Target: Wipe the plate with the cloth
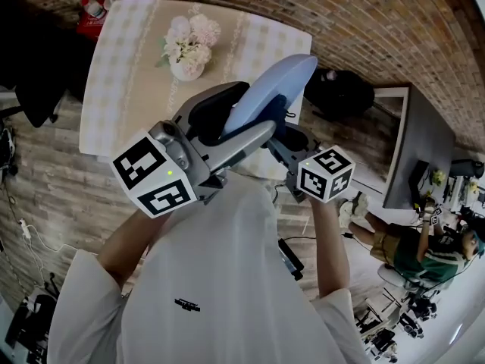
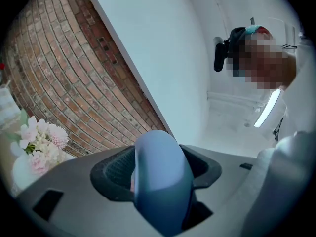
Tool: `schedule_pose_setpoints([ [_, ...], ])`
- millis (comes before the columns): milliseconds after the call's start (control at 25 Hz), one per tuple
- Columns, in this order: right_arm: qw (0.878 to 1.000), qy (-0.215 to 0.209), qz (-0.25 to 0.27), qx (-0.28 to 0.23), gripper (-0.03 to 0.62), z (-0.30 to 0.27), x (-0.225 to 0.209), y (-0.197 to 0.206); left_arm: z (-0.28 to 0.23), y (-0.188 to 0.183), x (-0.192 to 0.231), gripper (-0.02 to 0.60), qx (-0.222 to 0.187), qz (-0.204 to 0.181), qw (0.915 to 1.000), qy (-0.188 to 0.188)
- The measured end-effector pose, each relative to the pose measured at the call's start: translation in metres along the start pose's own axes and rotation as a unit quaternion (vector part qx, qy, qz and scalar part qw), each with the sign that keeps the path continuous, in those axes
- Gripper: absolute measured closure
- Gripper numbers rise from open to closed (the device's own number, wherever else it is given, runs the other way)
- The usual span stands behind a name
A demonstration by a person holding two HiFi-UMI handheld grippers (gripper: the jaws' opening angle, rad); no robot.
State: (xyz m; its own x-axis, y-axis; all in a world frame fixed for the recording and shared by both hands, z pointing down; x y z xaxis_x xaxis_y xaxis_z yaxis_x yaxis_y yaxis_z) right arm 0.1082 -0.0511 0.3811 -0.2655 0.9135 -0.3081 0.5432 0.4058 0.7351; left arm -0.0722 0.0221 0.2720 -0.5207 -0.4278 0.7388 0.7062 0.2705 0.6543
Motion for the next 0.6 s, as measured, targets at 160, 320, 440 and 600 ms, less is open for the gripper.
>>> schedule_pose_setpoints([
  [160,0.995,0.025,0.099,0.017,0.47,0.003,-0.006,-0.008,0.0,-0.001,-0.002,0.307,-0.001,-0.002,1.0,0.004],
  [320,0.977,0.049,0.202,0.042,0.47,0.003,-0.006,-0.014,0.003,-0.001,-0.002,0.305,-0.002,-0.001,1.0,0.006],
  [440,0.958,0.071,0.272,0.055,0.47,0.002,-0.003,-0.019,0.005,-0.002,-0.003,0.305,-0.001,-0.002,1.0,0.009],
  [600,0.928,0.111,0.352,0.056,0.47,0.0,-0.002,-0.022,0.007,-0.002,-0.003,0.304,-0.003,-0.002,1.0,0.009],
])
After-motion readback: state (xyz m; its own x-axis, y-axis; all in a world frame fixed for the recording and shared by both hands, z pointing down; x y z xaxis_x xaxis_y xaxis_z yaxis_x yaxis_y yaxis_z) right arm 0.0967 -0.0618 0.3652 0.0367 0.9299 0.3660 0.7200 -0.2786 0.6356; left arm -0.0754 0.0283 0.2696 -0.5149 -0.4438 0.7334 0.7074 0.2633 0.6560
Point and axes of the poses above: the fingertips, and each gripper's own axes: z backward along the fingers, x to its left, y out of its underside, the point moved 8 cm from there along z, backward along the fingers, and after that the axes turned 7 degrees about z, right-handed, at the moved point
